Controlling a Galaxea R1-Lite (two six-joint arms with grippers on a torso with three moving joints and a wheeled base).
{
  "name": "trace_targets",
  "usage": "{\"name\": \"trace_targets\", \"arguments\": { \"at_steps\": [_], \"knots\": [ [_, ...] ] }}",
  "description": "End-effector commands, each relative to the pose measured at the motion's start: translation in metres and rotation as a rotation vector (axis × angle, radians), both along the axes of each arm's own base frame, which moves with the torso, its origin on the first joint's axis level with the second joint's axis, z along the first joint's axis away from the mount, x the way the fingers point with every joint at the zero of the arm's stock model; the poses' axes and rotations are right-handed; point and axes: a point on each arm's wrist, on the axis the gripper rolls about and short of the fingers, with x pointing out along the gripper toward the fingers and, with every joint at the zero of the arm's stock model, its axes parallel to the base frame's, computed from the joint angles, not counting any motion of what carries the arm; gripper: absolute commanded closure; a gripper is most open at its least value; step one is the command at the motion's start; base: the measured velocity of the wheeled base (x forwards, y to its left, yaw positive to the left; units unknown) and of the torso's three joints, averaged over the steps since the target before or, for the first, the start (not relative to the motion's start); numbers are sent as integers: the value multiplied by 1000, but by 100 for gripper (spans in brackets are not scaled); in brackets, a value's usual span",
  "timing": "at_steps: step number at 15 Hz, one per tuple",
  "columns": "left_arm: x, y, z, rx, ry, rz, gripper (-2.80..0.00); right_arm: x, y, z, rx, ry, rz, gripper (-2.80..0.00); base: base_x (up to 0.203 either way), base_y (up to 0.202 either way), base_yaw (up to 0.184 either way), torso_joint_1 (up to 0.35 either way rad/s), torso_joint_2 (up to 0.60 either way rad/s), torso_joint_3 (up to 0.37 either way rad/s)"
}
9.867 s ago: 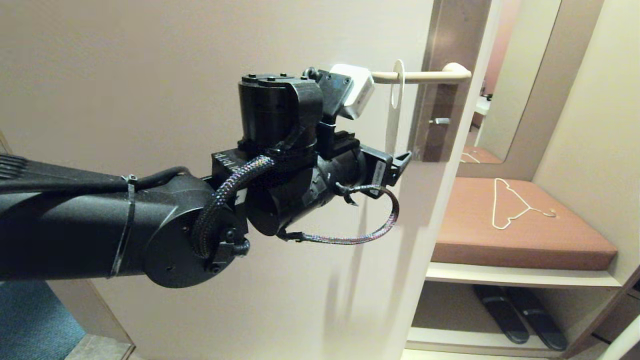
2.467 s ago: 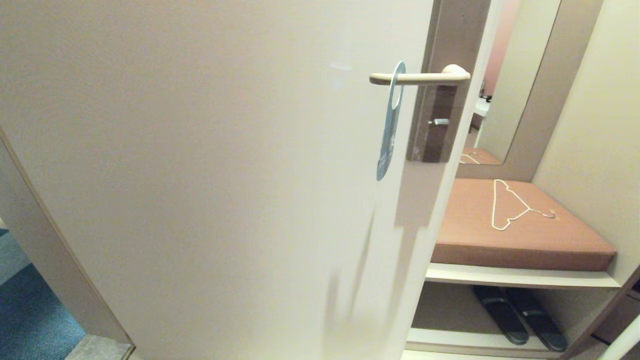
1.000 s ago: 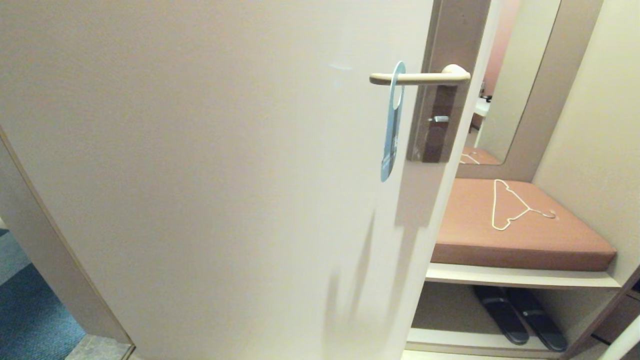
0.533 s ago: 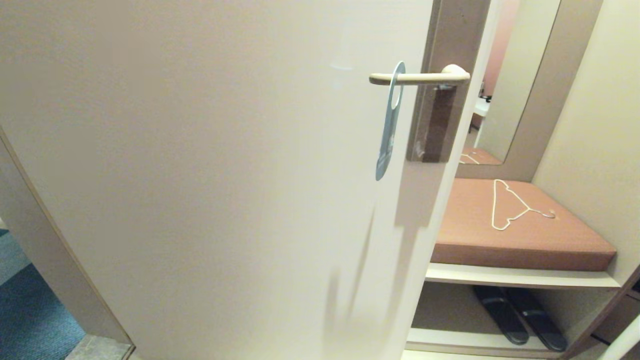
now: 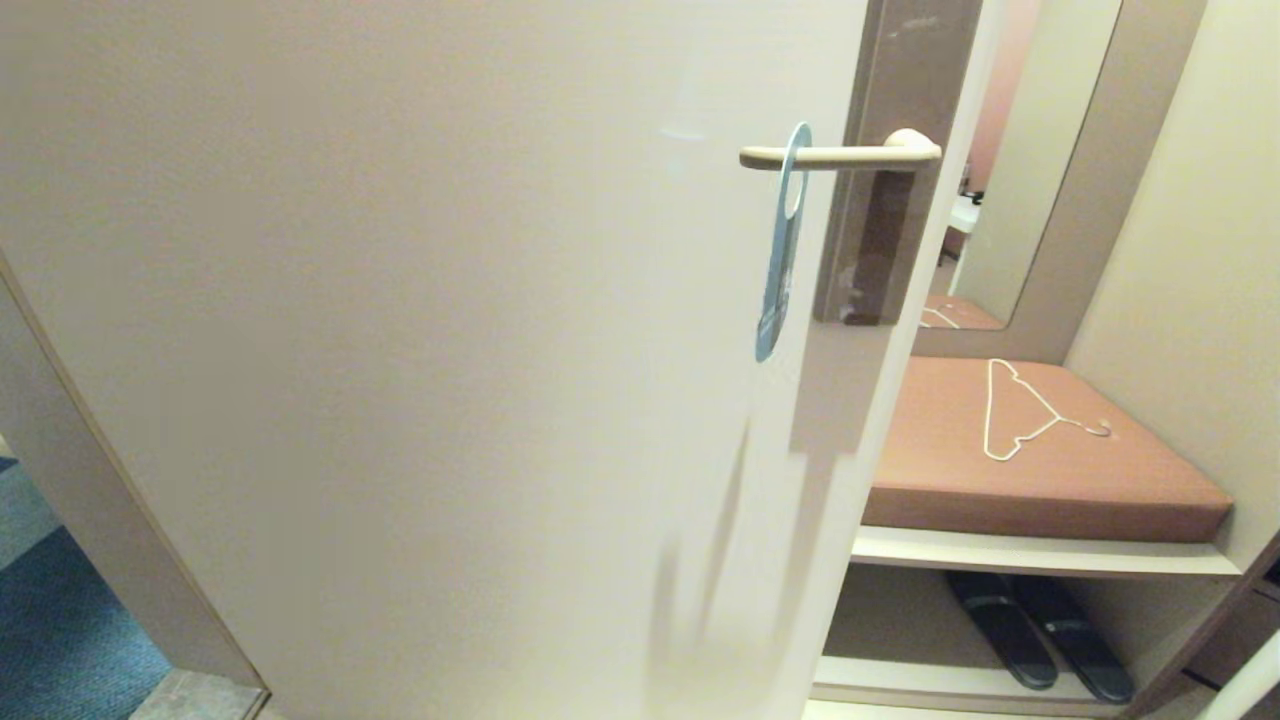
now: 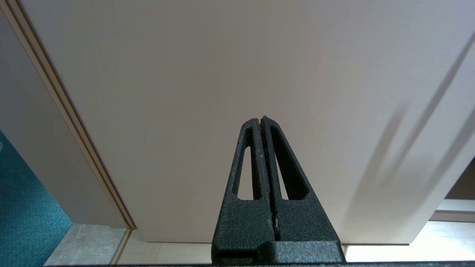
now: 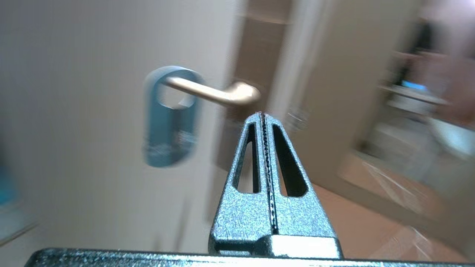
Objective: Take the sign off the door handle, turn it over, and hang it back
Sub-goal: Hang the sign back with the other side facing out
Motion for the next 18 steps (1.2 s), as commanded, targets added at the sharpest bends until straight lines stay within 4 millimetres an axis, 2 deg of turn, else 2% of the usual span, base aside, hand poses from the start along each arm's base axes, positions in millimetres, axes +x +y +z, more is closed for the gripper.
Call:
{"name": "trace_targets", "arguments": {
  "at_steps": [1,6,7,12,15,18],
  "knots": [
    [0,0,0,0,1,0,0,58,12,2,-29,90,173,0,0,0,0,0,0,0],
    [0,0,0,0,1,0,0,77,65,-11,-30,184,477,0,0,0,0,0,0,0],
    [0,0,0,0,1,0,0,87,74,-17,-32,219,501,0,0,0,0,0,0,0],
    [0,0,0,0,1,0,0,133,115,-39,-43,236,568,0,0,0,0,0,0,0],
    [0,0,0,0,1,0,0,157,144,-64,-57,283,529,0,0,0,0,0,0,0],
    [0,0,0,0,1,0,0,170,170,-85,-71,312,479,0,0,0,0,0,0,0]
  ]
}}
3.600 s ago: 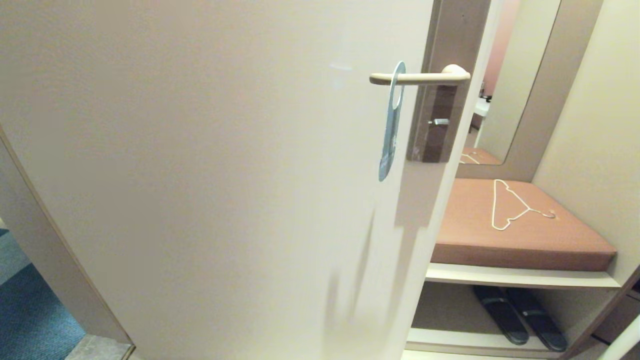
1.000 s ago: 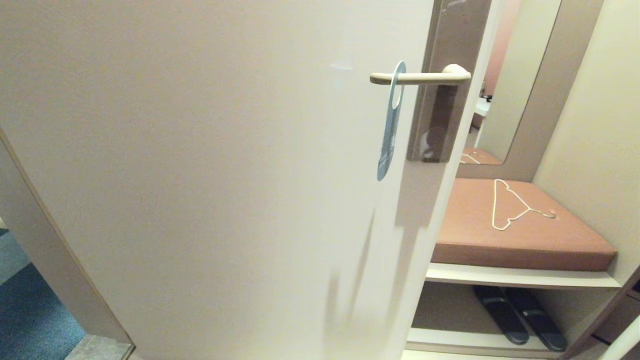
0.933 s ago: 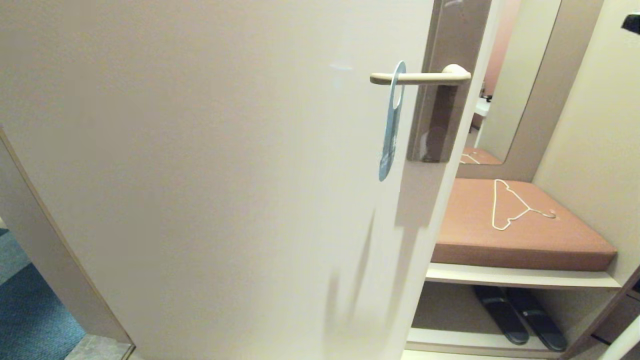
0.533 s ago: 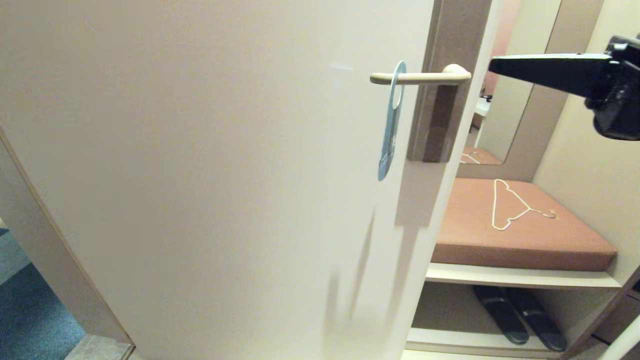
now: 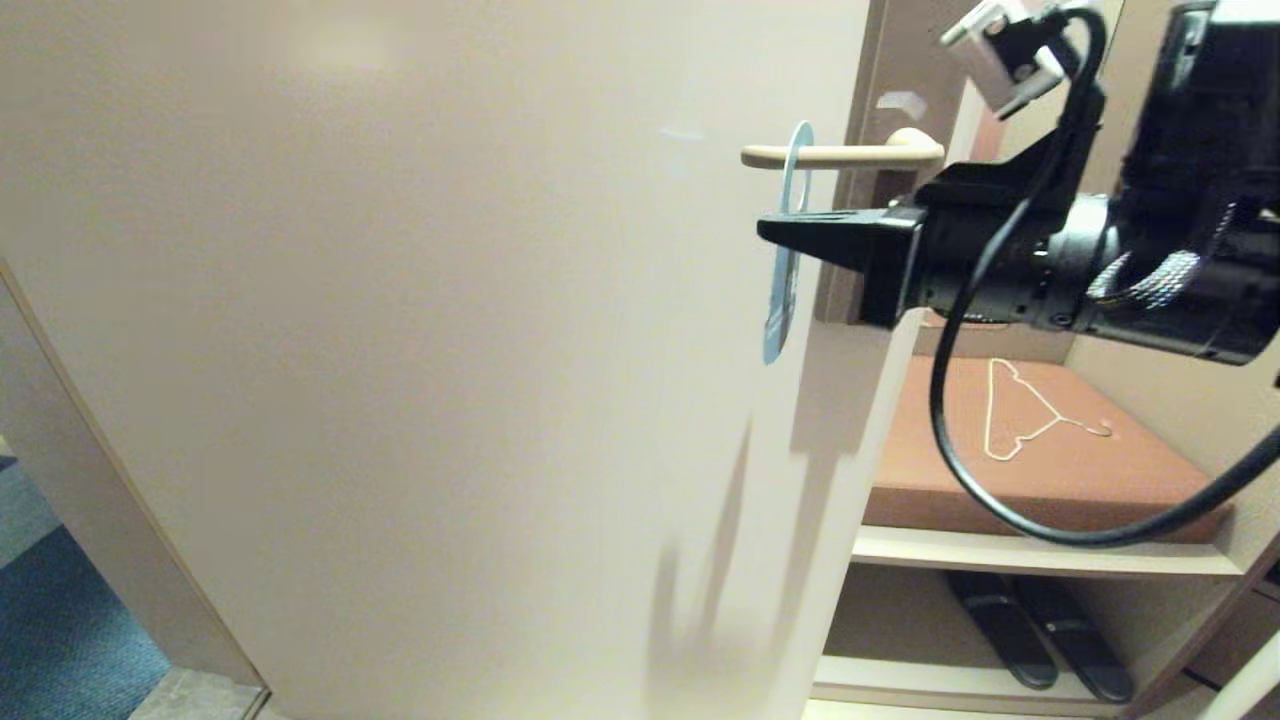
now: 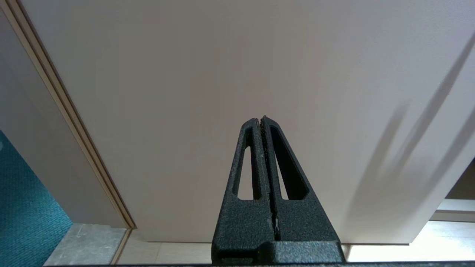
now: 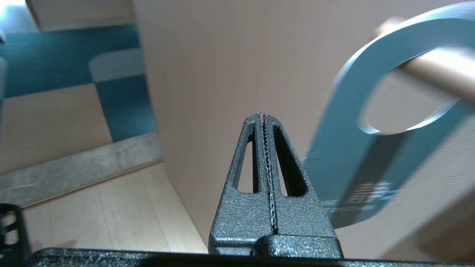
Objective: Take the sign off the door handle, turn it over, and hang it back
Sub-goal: Hang the sign back with the other side facing out
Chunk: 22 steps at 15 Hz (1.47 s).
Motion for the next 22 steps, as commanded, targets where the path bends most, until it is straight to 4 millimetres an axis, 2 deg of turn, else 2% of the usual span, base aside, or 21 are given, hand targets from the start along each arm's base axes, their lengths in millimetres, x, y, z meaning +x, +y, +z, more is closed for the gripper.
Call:
{"name": "trace_targets", "arguments": {
  "at_steps": [1,4,8,10,16,19,22],
  "knots": [
    [0,0,0,0,1,0,0,17,21,-26,-42,54,-17,0,0,0,0,0,0,0],
    [0,0,0,0,1,0,0,19,31,-35,-68,63,-125,0,0,0,0,0,0,0],
    [0,0,0,0,1,0,0,20,28,-37,-88,58,-296,0,0,0,0,0,0,0],
    [0,0,0,0,1,0,0,15,23,-32,-84,46,-356,0,0,0,0,0,0,0],
    [0,0,0,0,1,0,0,-5,7,-21,-65,21,-383,0,0,0,0,0,0,0],
    [0,0,0,0,1,0,0,-3,-6,-19,-60,12,-444,0,0,0,0,0,0,0],
    [0,0,0,0,1,0,0,3,-20,-25,-62,1,-506,0,0,0,0,0,0,0]
  ]
}}
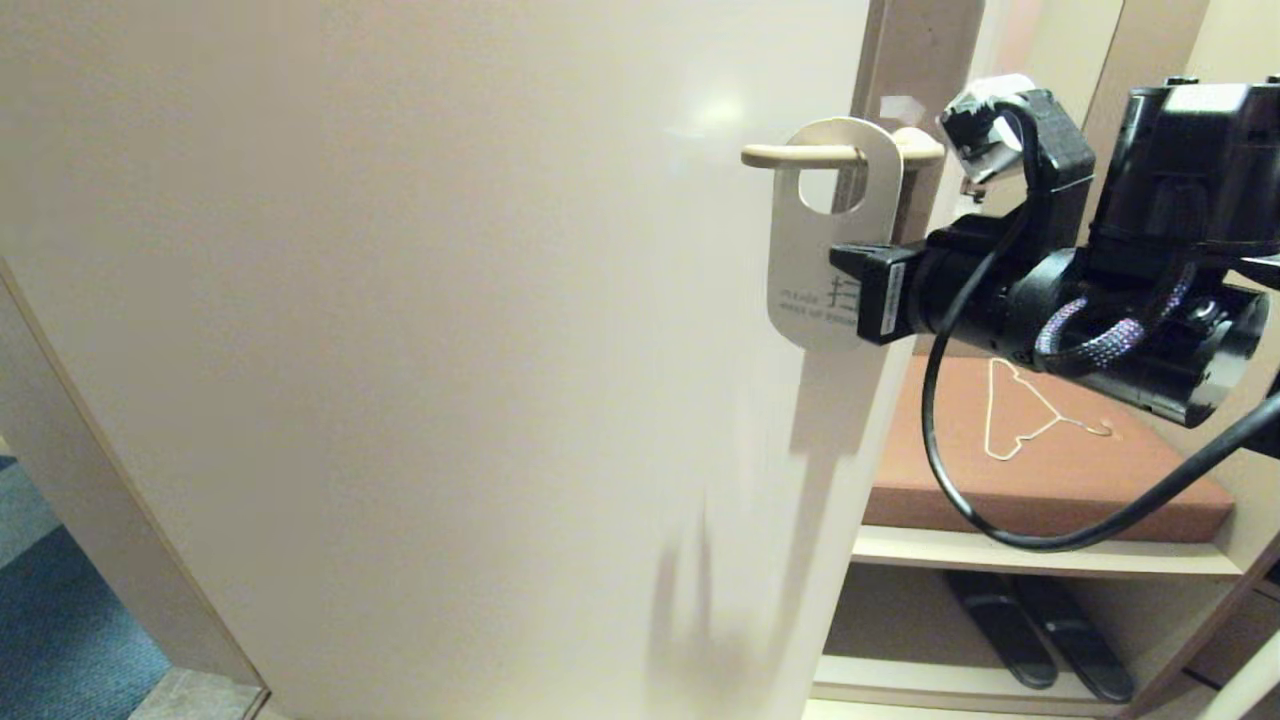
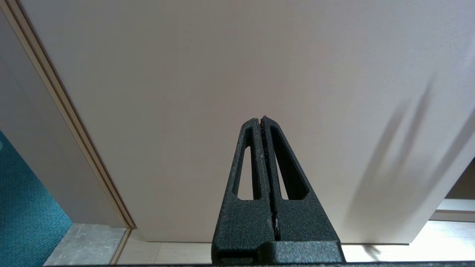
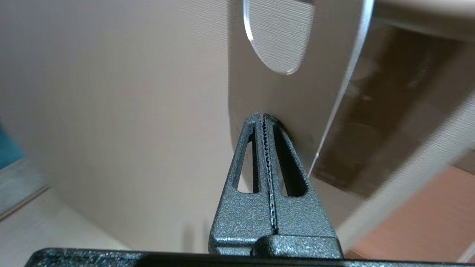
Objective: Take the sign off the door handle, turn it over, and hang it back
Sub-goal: Hang the sign back with the other side facing out
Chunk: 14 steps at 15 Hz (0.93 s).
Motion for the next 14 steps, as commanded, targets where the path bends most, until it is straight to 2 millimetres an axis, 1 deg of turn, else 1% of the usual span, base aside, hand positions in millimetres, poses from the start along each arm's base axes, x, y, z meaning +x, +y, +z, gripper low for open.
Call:
{"name": "trace_targets", "arguments": {
  "at_steps": [1,4,8,14],
  "knots": [
    [0,0,0,0,1,0,0,2,-11,-3,-3,-13,-44,0,0,0,0,0,0,0],
    [0,0,0,0,1,0,0,4,-21,-8,-3,-26,-81,0,0,0,0,0,0,0],
    [0,0,0,0,1,0,0,8,-32,-6,5,-43,-119,0,0,0,0,0,0,0],
    [0,0,0,0,1,0,0,0,-48,0,15,-64,-159,0,0,0,0,0,0,0]
  ]
}}
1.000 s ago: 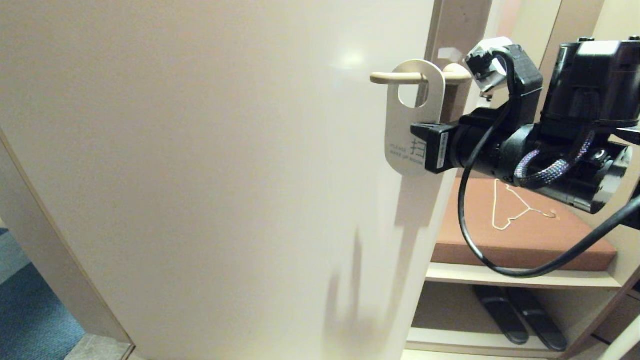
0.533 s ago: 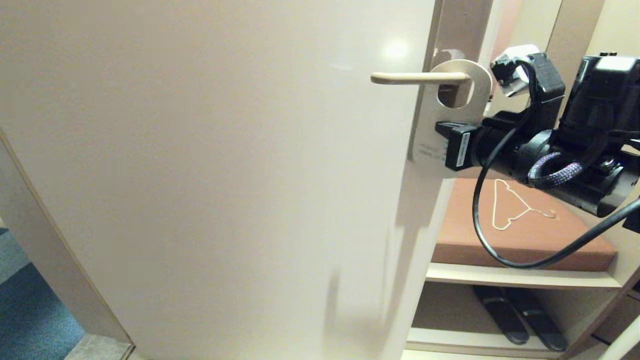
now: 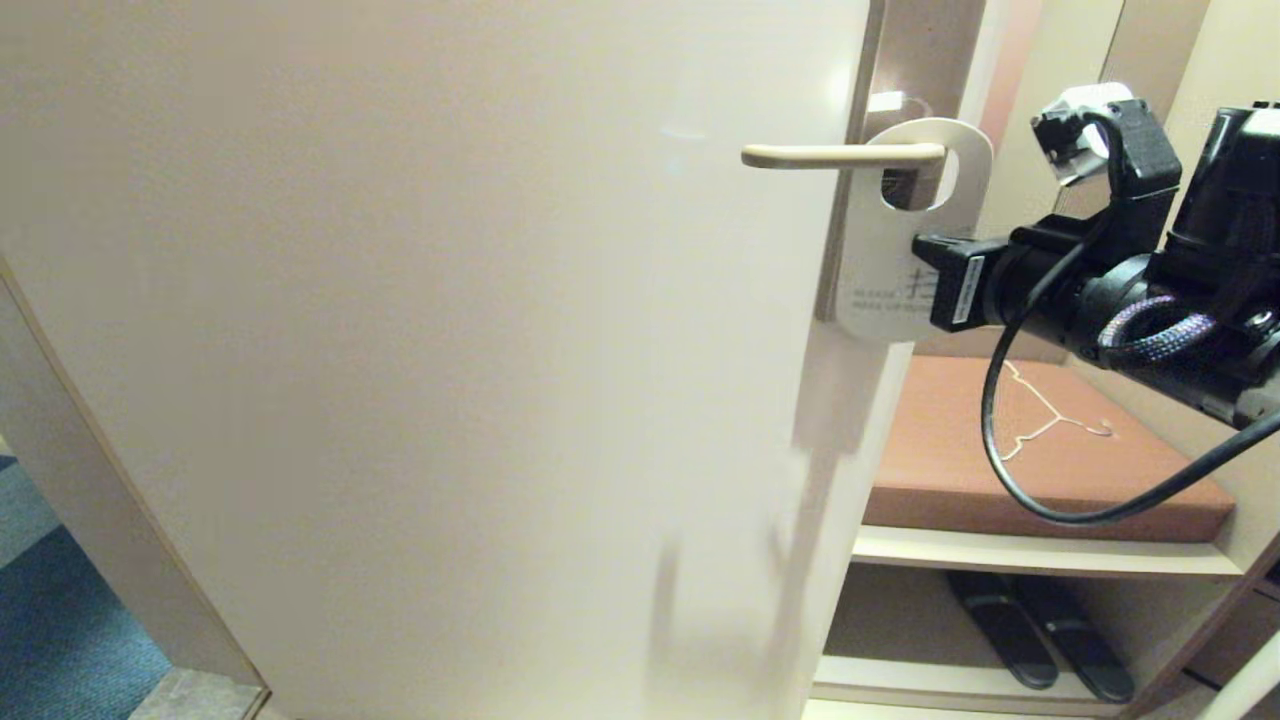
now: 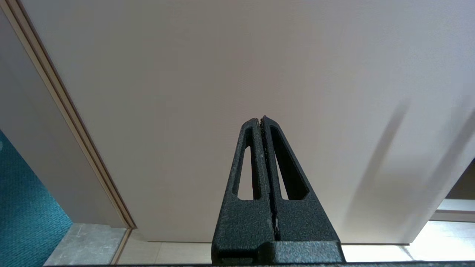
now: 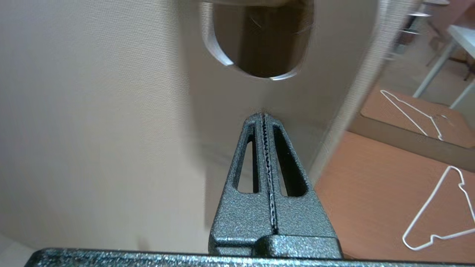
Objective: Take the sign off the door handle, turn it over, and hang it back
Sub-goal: Hang the sign back with the other side facing out
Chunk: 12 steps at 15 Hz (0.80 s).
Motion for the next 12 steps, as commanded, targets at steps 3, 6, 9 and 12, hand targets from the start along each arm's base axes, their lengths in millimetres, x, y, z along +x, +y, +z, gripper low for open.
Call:
{"name": "trace_targets", "arguments": {
  "at_steps": [3,6,9,12],
  "knots": [
    [0,0,0,0,1,0,0,-12,-7,2,4,-8,-6,0,0,0,0,0,0,0],
    [0,0,0,0,1,0,0,-15,-10,0,3,-5,-12,0,0,0,0,0,0,0],
    [0,0,0,0,1,0,0,-16,-11,-4,-3,8,-14,0,0,0,0,0,0,0],
    [0,0,0,0,1,0,0,-20,-15,-3,-1,5,-24,0,0,0,0,0,0,0]
  ]
}}
